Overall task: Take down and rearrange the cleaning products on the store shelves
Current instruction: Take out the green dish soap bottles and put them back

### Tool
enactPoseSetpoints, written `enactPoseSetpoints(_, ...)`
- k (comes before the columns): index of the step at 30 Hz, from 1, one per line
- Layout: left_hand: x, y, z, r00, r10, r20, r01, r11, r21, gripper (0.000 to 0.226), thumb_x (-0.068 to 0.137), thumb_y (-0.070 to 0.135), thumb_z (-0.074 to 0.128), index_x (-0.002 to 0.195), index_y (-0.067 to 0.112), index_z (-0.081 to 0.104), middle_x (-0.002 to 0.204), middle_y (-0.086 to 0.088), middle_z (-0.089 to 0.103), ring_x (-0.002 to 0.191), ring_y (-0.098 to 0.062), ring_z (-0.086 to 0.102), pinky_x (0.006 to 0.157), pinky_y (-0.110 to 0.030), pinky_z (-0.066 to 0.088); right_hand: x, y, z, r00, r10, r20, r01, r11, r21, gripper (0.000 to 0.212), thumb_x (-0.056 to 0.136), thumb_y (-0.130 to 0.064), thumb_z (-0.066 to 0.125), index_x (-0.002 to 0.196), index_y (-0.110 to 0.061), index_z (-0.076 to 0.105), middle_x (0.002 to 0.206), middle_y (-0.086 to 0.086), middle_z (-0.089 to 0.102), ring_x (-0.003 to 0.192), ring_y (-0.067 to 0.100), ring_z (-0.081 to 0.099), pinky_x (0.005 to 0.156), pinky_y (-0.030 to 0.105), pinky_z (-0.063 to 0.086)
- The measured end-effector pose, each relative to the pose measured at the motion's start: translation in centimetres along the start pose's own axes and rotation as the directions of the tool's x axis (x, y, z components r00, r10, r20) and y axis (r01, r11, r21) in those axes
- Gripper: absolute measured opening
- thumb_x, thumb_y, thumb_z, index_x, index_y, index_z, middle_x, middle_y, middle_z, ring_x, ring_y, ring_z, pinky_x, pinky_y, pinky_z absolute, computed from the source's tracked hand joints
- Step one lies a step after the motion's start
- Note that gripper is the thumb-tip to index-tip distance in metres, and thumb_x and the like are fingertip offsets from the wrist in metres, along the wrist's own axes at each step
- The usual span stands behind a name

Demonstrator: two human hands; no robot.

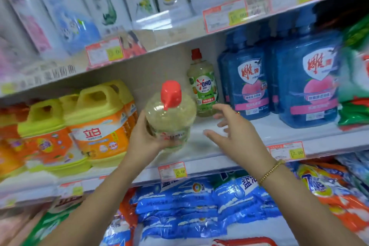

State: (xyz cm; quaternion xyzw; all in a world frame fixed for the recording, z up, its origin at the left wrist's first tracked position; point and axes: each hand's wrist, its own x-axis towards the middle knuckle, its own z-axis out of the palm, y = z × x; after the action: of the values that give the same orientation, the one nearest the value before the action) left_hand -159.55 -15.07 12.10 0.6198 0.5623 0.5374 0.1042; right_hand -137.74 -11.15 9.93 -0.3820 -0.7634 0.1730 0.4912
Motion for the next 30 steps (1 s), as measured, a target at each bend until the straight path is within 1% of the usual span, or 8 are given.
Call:
enactPoseSetpoints(6, -5.2, 2.6, -1.8, 0.965, 0.262, -0.014, -0.261, 0.965, 0.038, 0.067, 0.056, 0.050, 0.073, 0.113, 0.064, 0.042, 0.115, 0.039, 0.053, 0.104, 0.017, 0.052, 0.083, -0.001, 0.038, -3.2, -2.7, 1.2, 0.976, -0.139, 0.170, 0.145, 0.989, -0.021, 0.069, 0.078, -0.040, 0.069, 0.137, -0.037, 0.034, 0.129, -0.015, 0.051, 0.108, 0.000, 0.051, 0.091, 0.030, 0.047)
enactPoseSetpoints(12, -5.5, 2.6, -3.8, 0.993, 0.087, -0.074, -0.094, 0.991, -0.097, 0.091, 0.040, 0.024, 0.097, 0.120, 0.027, 0.054, 0.104, 0.014, 0.068, 0.095, 0.003, 0.063, 0.069, -0.004, 0.045, -3.9, -5.7, 2.7, 0.978, -0.209, 0.012, 0.208, 0.977, 0.041, 0.057, 0.082, -0.045, 0.064, 0.130, -0.051, 0.034, 0.116, -0.031, 0.053, 0.108, -0.008, 0.050, 0.090, 0.013, 0.044)
enactPoseSetpoints(15, -5.0, 3.6, -4.6, 0.992, -0.001, -0.129, -0.030, 0.971, -0.238, 0.082, 0.042, 0.019, 0.093, 0.115, 0.027, 0.056, 0.099, 0.010, 0.070, 0.087, 0.003, 0.067, 0.067, -0.009, 0.050, -4.1, -6.9, 4.6, 0.952, -0.295, -0.087, 0.293, 0.955, -0.038, 0.073, 0.079, -0.050, 0.063, 0.141, -0.041, 0.026, 0.138, -0.026, 0.038, 0.121, -0.017, 0.036, 0.096, 0.003, 0.034)
enactPoseSetpoints(19, -4.5, 4.3, -6.2, 0.982, -0.129, -0.139, 0.035, 0.843, -0.537, 0.076, 0.050, 0.034, 0.082, 0.120, 0.015, 0.059, 0.105, -0.002, 0.073, 0.094, -0.017, 0.071, 0.073, -0.031, 0.058, -4.4, -7.1, 8.9, 0.907, -0.391, -0.155, 0.365, 0.915, -0.173, 0.110, 0.063, -0.045, 0.077, 0.149, -0.029, 0.010, 0.155, -0.002, 0.009, 0.143, 0.014, 0.018, 0.109, 0.033, 0.034)
enactPoseSetpoints(23, -4.5, 4.9, -7.7, 0.984, -0.173, -0.041, 0.099, 0.727, -0.680, 0.058, 0.060, 0.028, 0.075, 0.114, 0.013, 0.062, 0.102, -0.005, 0.074, 0.094, -0.021, 0.071, 0.073, -0.036, 0.059, -2.6, -8.1, 9.9, 0.818, -0.510, -0.266, 0.467, 0.859, -0.210, 0.110, 0.057, -0.028, 0.087, 0.144, -0.030, 0.019, 0.148, 0.009, 0.018, 0.142, 0.028, 0.017, 0.117, 0.027, 0.018)
enactPoseSetpoints(25, -4.4, 4.7, -8.4, 0.988, -0.155, -0.015, 0.099, 0.698, -0.710, 0.055, 0.064, 0.026, 0.078, 0.115, 0.017, 0.061, 0.104, -0.002, 0.074, 0.096, -0.019, 0.071, 0.076, -0.037, 0.059, -1.2, -8.7, 9.3, 0.768, -0.570, -0.292, 0.511, 0.821, -0.255, 0.110, 0.053, -0.026, 0.090, 0.140, -0.027, 0.023, 0.144, 0.011, 0.025, 0.137, 0.033, 0.026, 0.116, 0.033, 0.023)
enactPoseSetpoints(27, -4.2, 4.6, -9.4, 0.993, -0.119, -0.009, 0.074, 0.673, -0.736, 0.056, 0.068, 0.023, 0.083, 0.118, 0.020, 0.058, 0.109, 0.000, 0.073, 0.100, -0.020, 0.070, 0.080, -0.038, 0.058, -0.5, -9.5, 8.9, 0.774, -0.564, -0.289, 0.516, 0.826, -0.227, 0.105, 0.055, -0.030, 0.089, 0.140, -0.027, 0.027, 0.143, 0.011, 0.029, 0.134, 0.030, 0.032, 0.110, 0.039, 0.033)
enactPoseSetpoints(30, -3.6, 3.9, -10.7, 1.000, -0.007, 0.009, 0.011, 0.620, -0.785, 0.074, 0.058, 0.028, 0.090, 0.124, 0.020, 0.056, 0.110, -0.002, 0.071, 0.101, -0.020, 0.068, 0.080, -0.031, 0.056, -1.0, -11.5, 8.7, 0.858, -0.429, -0.283, 0.457, 0.889, 0.036, 0.094, 0.056, -0.040, 0.080, 0.138, -0.030, 0.034, 0.140, 0.002, 0.040, 0.130, 0.011, 0.040, 0.102, 0.017, 0.037)
